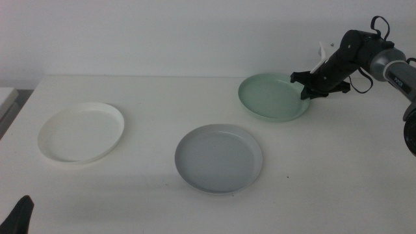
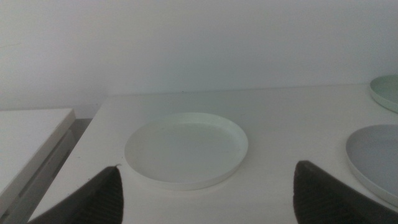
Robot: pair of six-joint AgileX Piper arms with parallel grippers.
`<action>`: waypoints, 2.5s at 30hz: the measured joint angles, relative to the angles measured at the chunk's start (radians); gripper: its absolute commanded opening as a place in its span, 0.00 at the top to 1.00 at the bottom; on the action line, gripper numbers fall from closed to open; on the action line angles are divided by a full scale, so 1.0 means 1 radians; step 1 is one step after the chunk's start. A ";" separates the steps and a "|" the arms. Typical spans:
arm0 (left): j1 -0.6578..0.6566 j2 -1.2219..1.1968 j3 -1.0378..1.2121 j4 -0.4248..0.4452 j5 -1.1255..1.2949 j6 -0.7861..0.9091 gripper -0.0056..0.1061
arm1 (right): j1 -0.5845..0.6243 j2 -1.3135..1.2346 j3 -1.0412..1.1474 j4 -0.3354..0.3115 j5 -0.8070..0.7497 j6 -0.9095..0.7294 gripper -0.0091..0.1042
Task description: Stack the three bowls on top of each other.
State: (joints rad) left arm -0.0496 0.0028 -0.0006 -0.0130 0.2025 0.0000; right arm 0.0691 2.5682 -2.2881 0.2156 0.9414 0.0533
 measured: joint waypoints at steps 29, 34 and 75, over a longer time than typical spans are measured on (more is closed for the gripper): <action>0.000 0.000 0.000 0.000 0.000 0.000 0.11 | 0.284 -0.703 0.892 0.218 -0.369 -0.185 0.94; 0.000 0.000 0.000 0.000 0.000 0.000 0.11 | 0.288 -0.698 0.955 0.213 -0.393 -0.155 0.94; 0.000 0.000 0.000 0.000 0.000 0.000 0.11 | 0.359 -0.626 1.008 0.180 -0.414 -0.134 0.20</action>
State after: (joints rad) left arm -0.0496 0.0028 -0.0006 -0.0130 0.2025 0.0000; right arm 0.4281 1.9426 -1.2804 0.3955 0.5273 -0.0804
